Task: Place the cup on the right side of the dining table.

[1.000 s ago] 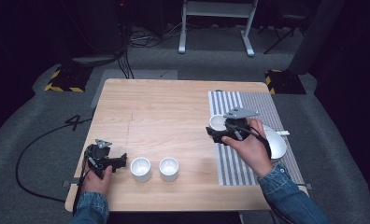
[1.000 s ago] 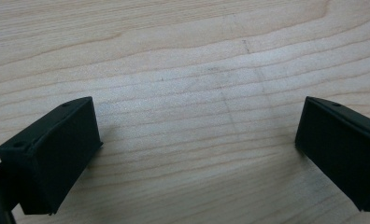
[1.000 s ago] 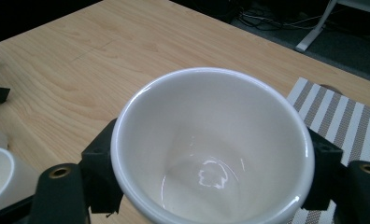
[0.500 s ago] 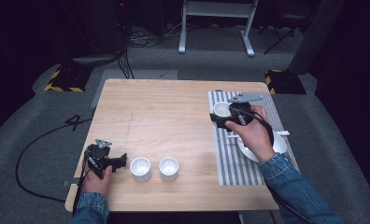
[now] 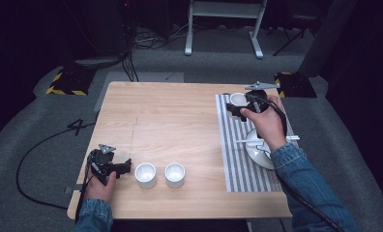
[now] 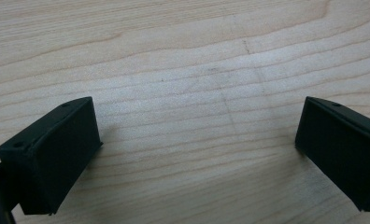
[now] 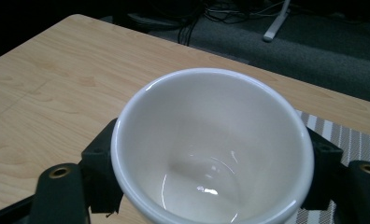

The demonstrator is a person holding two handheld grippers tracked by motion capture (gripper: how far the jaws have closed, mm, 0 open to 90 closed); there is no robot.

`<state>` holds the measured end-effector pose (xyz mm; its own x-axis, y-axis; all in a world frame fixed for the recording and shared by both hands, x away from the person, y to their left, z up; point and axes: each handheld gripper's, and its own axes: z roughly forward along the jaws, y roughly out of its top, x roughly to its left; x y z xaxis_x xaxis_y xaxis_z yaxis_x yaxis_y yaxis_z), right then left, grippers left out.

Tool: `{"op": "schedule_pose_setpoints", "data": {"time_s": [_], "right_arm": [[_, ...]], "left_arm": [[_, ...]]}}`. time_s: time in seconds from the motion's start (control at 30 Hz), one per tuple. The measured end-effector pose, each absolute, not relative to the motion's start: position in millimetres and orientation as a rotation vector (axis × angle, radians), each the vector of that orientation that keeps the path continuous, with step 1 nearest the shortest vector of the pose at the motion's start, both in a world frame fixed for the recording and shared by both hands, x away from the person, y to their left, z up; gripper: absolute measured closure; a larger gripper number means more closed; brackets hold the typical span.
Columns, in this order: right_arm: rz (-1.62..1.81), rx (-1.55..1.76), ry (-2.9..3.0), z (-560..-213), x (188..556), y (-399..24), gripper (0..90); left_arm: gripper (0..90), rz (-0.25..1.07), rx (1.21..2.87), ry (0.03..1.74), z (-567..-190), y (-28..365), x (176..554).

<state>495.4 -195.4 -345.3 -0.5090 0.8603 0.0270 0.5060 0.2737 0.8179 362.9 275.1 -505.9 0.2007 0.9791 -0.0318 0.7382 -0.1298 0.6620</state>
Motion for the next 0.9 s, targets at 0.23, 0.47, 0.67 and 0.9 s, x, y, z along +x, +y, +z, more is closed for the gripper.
{"op": "schedule_pose_setpoints", "data": {"time_s": [0.23,0.47,0.67,0.9], "right_arm": [[1.076,1.300,2.095,-353,521,-212,27.1],[1.006,1.404,2.070,-368,554,-223,27.2],[0.999,1.463,2.074,-379,574,-228,27.2],[0.946,1.449,2.082,-394,587,-232,27.1]], "left_arm": [[0.2,0.567,1.929,1.594,-506,275,363],[0.2,0.566,1.929,1.594,-506,275,363],[0.2,0.566,1.929,1.594,-506,275,363],[0.2,0.567,1.929,1.594,-506,275,363]]}}
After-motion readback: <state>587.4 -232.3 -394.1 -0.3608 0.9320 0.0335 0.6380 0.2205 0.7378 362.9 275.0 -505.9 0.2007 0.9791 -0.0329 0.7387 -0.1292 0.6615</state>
